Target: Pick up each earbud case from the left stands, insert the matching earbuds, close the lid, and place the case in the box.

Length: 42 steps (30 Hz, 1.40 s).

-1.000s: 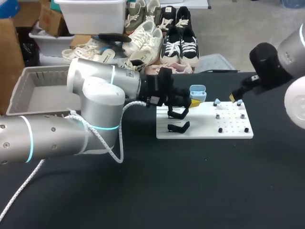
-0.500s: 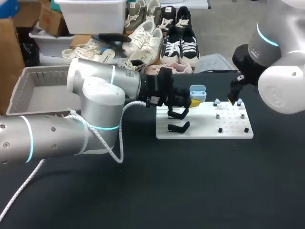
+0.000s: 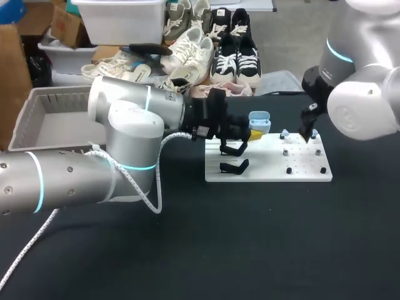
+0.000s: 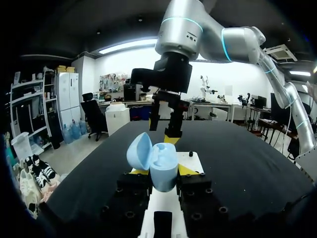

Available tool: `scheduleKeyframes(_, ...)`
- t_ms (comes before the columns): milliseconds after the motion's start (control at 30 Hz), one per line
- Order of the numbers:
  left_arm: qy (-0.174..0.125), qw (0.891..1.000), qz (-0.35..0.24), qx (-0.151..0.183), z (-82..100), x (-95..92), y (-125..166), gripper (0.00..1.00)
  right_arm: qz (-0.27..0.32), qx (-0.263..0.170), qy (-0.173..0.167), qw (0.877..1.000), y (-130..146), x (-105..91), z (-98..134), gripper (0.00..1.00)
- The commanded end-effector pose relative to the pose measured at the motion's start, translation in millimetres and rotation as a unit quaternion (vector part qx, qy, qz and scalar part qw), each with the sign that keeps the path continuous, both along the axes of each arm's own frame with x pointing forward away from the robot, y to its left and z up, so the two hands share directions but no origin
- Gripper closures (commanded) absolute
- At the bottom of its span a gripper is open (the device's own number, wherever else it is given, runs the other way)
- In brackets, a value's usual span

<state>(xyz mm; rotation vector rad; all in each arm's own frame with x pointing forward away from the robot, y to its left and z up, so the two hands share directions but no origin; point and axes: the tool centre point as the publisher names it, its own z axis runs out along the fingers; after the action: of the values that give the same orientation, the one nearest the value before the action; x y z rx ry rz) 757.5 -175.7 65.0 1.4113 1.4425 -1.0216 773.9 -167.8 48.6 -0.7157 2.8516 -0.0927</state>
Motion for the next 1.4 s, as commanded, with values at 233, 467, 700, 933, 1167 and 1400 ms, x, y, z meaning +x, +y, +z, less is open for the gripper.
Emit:
scheduleKeyframes(233,0.0,1.0,0.0,0.0,-0.5,0.7,0,1.0,-0.017,-0.022,0.018,0.999,0,17.0,-18,0.0)
scheduleKeyframes(467,0.0,1.0,0.0,0.0,-0.5,0.7,0,1.0,-0.022,-0.04,0.025,0.999,2,19.8,-19,0.13)
scheduleKeyframes(700,0.0,1.0,0.0,0.0,-0.5,0.7,0,1.0,-0.026,-0.042,0.025,0.998,2,20.8,-18,0.39)
scheduleKeyframes(933,0.0,1.0,0.0,0.0,-0.5,0.7,0,1.0,-0.028,-0.047,0.028,0.998,1,19.5,-19,0.42)
scheduleKeyframes(1167,0.0,1.0,0.0,0.0,-0.5,0.7,0,1.0,-0.028,-0.055,0.034,0.998,1,20.0,-22,0.47)
scheduleKeyframes(1400,0.0,1.0,0.0,0.0,-0.5,0.7,0,1.0,-0.029,-0.058,0.037,0.997,2,21.7,-24,0.53)
